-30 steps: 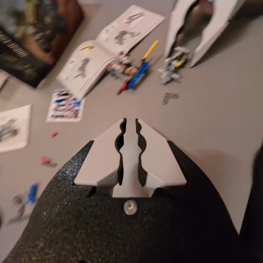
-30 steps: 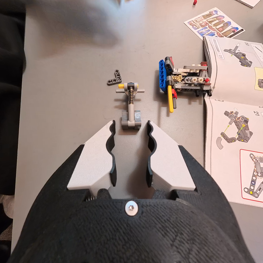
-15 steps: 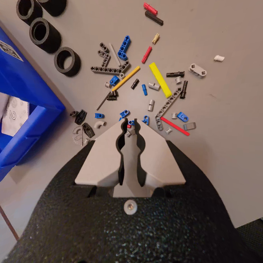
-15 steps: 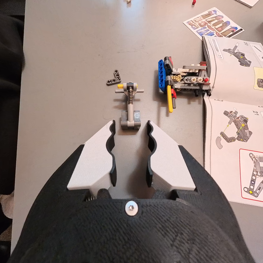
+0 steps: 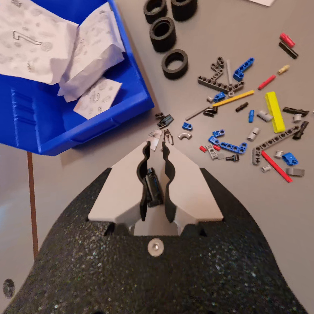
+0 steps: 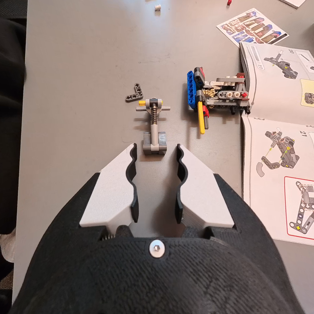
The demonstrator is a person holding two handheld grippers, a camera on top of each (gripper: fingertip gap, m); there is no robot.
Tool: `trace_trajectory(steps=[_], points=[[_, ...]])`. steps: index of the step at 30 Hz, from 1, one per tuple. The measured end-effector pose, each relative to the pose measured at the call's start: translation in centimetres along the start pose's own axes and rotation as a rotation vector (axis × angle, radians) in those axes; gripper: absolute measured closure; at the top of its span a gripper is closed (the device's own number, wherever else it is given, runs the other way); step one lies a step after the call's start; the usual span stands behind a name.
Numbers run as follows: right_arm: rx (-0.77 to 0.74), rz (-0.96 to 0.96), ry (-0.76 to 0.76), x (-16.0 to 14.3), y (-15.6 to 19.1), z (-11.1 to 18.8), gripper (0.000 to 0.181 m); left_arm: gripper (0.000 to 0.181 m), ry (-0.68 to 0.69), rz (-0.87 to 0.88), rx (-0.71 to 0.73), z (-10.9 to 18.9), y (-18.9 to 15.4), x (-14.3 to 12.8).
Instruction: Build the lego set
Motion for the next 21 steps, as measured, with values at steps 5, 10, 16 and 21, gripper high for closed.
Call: trace_trajectory(steps=[5,10,16,21], points=[[0.001,-0.001,0.000,0.0,0.0,0.0,0.136,0.170,-0.085,0.054,-0.036,-0.1,0.5,0.7],[0.000,0.001,0.000,0.0,0.0,0.0,0.136,0.174,-0.052,0.084,-0.001,-0.9,1.2,0.1],[0.001,-0.001,0.000,0.0,0.0,0.0,0.136,0.170,0.083,0.025,-0.081,-3.1,1.8,-1.6],[0.001,-0.002,0.000,0.0,0.0,0.0,0.136,0.170,0.024,-0.037,-0.240,-3.3,-0.3,-1.0]])
Point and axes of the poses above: each gripper's, where its closed fingertips meet, z back along the fingers, x out of its top, y = z × x across the jaws, the point moved 7 cm from there along z, back along the fingers, and after that the axes turned 10 degrees about -y, right-handed, at the moved point
